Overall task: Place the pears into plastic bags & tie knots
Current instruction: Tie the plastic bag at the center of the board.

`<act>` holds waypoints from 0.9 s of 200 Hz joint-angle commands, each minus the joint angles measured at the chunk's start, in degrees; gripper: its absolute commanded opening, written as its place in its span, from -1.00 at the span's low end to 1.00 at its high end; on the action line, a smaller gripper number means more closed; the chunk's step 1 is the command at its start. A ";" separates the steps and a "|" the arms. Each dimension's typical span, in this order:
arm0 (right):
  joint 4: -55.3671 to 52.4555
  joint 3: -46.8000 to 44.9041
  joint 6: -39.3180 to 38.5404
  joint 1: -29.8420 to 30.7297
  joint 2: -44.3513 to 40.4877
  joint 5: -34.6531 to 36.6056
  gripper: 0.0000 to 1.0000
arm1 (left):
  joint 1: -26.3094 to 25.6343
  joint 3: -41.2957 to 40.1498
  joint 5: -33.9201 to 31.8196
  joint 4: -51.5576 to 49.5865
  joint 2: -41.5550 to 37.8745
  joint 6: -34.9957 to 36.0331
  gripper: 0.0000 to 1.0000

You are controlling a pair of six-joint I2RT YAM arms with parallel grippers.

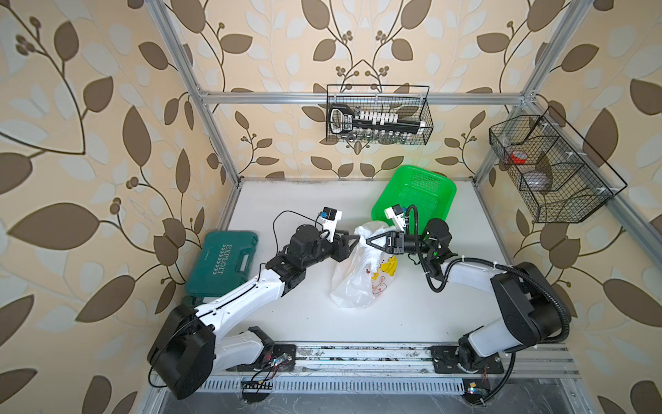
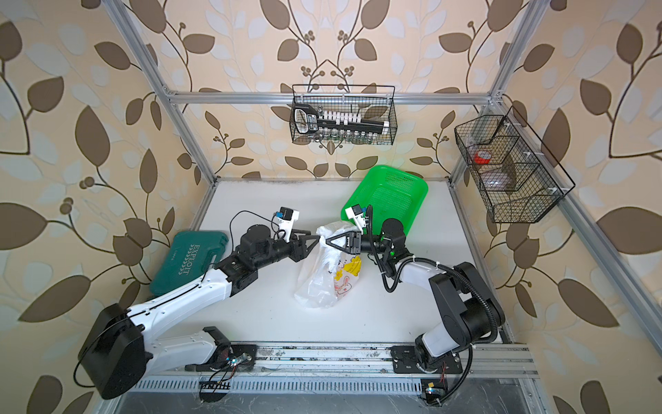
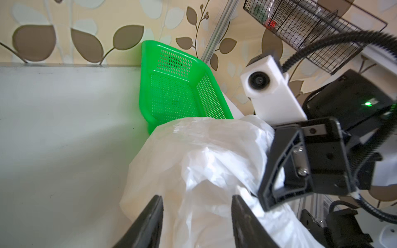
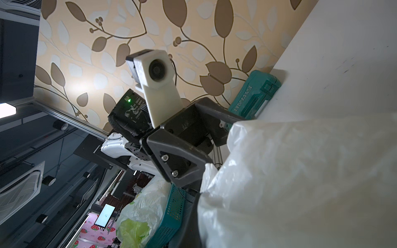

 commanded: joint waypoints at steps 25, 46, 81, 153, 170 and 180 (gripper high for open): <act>2.57 1.91 1.07 -0.13 1.35 0.85 -1.00 | 1.20 -3.24 6.67 7.68 -1.49 -9.23 0.11; 2.97 1.82 1.16 -0.11 1.38 0.95 -1.00 | 1.99 -3.27 11.08 12.42 1.00 -12.90 0.14; 3.07 1.64 1.17 -0.13 0.88 0.80 -1.00 | 2.61 -2.21 15.48 17.11 5.34 -16.18 0.14; 2.95 0.76 0.72 -0.18 0.21 0.96 -1.00 | 2.80 -0.95 19.26 25.09 10.17 -20.29 -0.52; 2.90 0.74 0.63 -0.18 0.35 0.94 -1.00 | 2.85 -0.94 19.82 26.69 10.52 -21.03 -0.64; 2.94 0.76 0.63 -0.22 0.38 1.03 -1.00 | 2.80 -0.95 20.20 27.73 10.63 -21.69 -0.59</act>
